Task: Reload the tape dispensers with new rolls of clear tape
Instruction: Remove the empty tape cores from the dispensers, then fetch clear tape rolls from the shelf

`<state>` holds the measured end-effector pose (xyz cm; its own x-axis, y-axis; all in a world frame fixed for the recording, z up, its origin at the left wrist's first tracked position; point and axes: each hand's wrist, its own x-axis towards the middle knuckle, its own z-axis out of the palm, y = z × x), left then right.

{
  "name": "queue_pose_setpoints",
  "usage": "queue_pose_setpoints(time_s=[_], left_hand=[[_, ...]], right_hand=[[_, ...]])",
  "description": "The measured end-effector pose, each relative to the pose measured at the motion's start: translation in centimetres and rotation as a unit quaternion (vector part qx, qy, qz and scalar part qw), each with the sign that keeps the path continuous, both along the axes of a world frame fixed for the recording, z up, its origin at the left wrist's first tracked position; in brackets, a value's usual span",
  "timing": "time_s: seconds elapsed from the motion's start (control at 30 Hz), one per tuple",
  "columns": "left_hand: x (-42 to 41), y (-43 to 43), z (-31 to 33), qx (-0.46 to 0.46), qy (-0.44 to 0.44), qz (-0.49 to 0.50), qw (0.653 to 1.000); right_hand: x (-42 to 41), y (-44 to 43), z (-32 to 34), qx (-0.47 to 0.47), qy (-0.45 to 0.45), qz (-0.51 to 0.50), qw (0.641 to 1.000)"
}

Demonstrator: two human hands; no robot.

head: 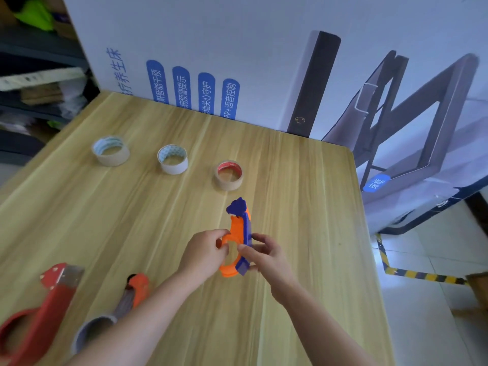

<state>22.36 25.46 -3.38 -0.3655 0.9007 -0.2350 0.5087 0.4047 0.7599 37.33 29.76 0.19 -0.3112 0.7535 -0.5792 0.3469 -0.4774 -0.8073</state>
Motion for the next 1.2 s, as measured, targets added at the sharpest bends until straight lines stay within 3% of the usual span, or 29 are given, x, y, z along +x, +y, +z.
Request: queue_pose_setpoints(time_s=[0.23, 0.43, 0.73, 1.03, 1.2], left_hand=[[4.1, -9.3, -1.5, -0.045, 0.077, -0.018, 0.996], [5.8, -13.5, -3.7, -0.091, 0.113, -0.031, 0.989], [6.0, -14.6, -4.8, -0.115, 0.117, -0.076, 0.984], [2.5, -15.7, 0.5, -0.12, 0.218, -0.085, 0.965], [-0.4, -17.7, 6.4, -0.114, 0.345, -0.058, 0.93]], right_hand=[[4.3, -8.3, -1.4, -0.031, -0.009, 0.068, 0.997], [5.4, -11.9, -4.4, -0.027, -0.074, 0.107, 0.991], [4.7, -13.9, -4.8, 0.092, -0.213, 0.192, 0.954], [2.9, -13.3, -0.8, 0.27, -0.333, 0.257, 0.866], [-0.8, -13.1, 2.7, 0.373, -0.307, 0.324, 0.813]])
